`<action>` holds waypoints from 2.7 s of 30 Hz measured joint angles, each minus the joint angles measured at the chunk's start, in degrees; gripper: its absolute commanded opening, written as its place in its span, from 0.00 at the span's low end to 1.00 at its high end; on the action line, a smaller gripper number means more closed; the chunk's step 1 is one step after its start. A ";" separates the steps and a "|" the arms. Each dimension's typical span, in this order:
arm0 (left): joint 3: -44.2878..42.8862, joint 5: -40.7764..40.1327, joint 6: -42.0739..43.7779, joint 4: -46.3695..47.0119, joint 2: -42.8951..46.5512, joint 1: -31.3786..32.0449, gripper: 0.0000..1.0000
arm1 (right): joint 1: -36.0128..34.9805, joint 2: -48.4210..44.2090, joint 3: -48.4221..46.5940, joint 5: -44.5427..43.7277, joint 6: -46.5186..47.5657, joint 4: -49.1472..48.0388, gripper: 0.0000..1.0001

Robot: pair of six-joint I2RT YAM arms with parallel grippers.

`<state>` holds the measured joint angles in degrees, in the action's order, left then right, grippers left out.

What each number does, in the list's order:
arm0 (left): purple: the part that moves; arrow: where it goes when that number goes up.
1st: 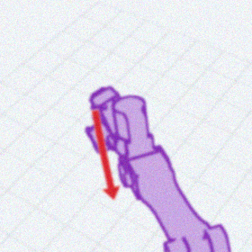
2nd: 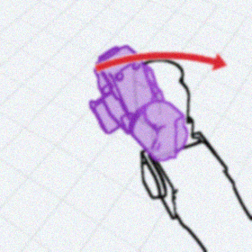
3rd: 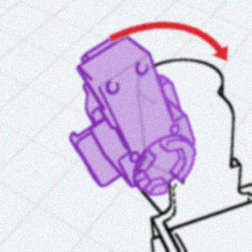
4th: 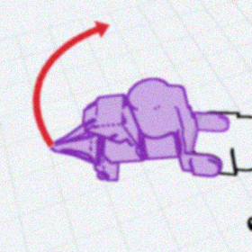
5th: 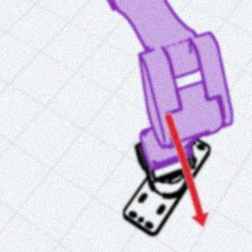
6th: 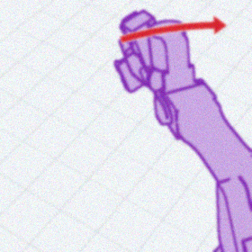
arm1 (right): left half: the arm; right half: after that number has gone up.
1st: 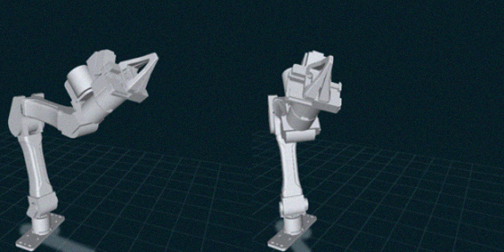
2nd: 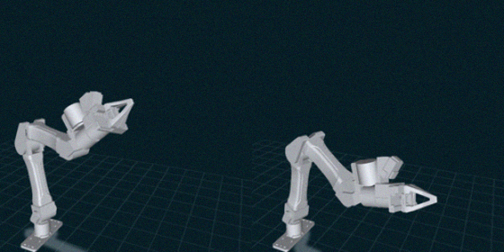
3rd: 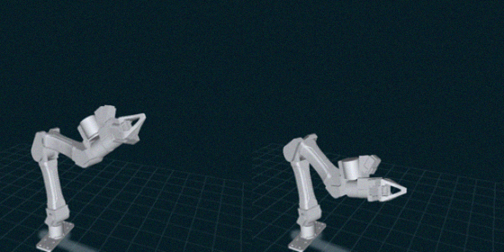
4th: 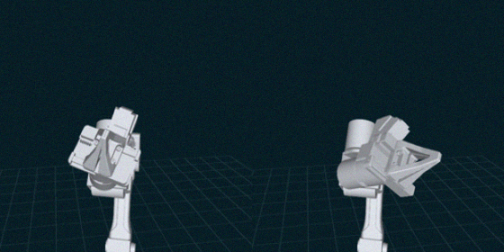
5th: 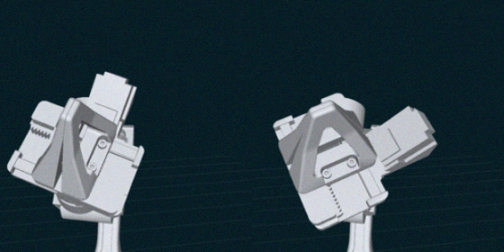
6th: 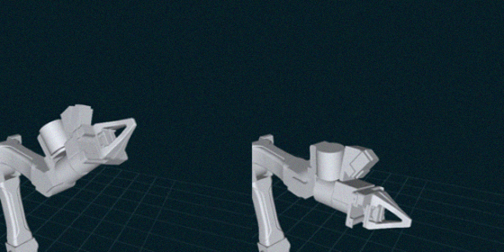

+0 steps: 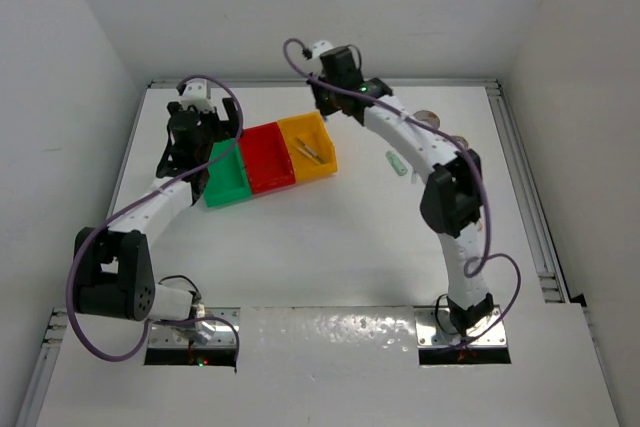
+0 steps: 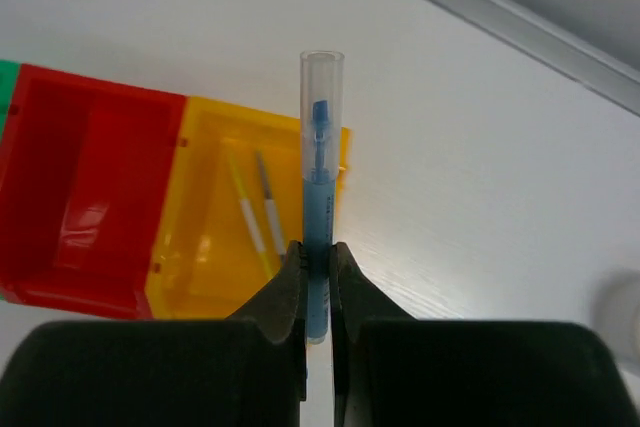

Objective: Sort the stationery into containers
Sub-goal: Place the pen in the storage box, then pick up the pen from the center of the board.

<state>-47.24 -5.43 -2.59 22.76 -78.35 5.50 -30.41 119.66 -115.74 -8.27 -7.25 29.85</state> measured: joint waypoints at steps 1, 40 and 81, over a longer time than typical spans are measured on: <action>0.00 -0.20 0.04 0.00 0.00 -0.09 0.98 | -0.90 2.69 -1.33 1.22 0.04 -0.79 0.00; 0.44 -0.59 -0.22 2.78 0.02 -1.38 0.97 | 14.14 -13.38 18.97 1.53 -10.78 -2.64 0.18; 0.31 -3.08 2.78 -2.99 -0.04 -1.38 0.94 | 23.80 1.49 31.67 -4.15 -13.03 0.17 0.00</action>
<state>-46.94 -8.51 0.19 19.77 -78.39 4.12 -6.61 121.14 -84.07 -12.43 -20.27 30.02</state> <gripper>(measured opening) 0.942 0.024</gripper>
